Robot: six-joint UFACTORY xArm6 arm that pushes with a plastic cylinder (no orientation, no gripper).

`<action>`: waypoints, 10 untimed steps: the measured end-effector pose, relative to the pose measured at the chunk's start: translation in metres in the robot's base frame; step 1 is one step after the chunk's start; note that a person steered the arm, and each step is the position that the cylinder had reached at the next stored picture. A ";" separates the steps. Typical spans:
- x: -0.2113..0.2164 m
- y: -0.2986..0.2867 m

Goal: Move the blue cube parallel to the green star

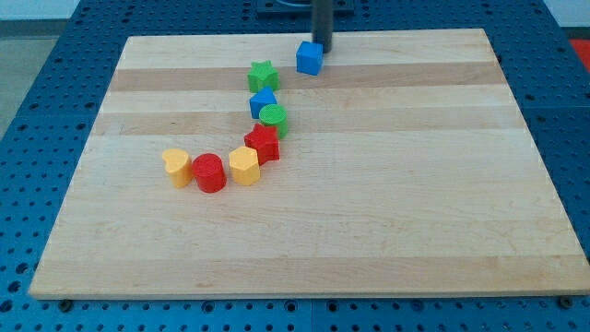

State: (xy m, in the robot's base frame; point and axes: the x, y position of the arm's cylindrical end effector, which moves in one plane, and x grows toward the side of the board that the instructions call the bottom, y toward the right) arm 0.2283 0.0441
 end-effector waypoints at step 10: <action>0.059 -0.059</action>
State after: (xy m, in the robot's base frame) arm 0.2875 -0.0153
